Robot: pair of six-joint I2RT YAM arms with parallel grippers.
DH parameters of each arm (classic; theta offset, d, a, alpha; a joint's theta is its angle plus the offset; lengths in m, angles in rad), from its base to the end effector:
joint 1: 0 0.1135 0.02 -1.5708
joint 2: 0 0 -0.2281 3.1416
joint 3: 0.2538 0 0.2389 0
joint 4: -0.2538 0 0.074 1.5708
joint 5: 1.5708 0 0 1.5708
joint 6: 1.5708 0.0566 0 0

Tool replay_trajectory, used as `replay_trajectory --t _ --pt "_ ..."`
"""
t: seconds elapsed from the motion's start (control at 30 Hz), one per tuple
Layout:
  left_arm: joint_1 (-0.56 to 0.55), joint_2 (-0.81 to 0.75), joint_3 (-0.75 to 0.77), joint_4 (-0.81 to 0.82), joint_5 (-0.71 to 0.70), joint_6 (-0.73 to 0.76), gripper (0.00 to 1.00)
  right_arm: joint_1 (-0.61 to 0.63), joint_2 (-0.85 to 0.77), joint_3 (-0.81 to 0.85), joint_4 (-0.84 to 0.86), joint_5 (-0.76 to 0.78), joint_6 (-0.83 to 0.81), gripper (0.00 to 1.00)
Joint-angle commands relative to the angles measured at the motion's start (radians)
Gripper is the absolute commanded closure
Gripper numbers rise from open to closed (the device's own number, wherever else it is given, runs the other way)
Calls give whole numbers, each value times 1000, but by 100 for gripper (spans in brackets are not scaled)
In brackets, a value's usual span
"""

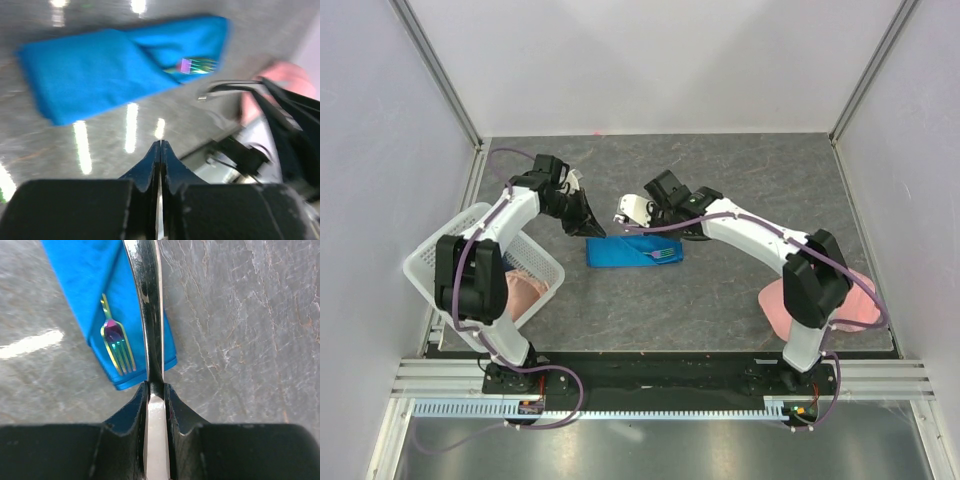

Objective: Fold the napkin into a case and place the utensils inside
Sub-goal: Insert the knife into the folded napkin.

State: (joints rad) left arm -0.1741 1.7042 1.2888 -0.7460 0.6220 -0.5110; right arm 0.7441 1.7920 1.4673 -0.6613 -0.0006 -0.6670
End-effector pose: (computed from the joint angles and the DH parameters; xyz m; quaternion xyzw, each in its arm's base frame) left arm 0.3231 -0.0903 0.1911 -0.0950 0.9294 -0.3472 0.0816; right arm 0.2799 0.2577 0.2102 -0.6210 0.7289 0.0114 0.2880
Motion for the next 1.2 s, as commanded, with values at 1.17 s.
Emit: replay_trajectory --t 1.17 --pt "-38 111 24 -44 -446 140 98 51 236 146 -80 237 -118 100"
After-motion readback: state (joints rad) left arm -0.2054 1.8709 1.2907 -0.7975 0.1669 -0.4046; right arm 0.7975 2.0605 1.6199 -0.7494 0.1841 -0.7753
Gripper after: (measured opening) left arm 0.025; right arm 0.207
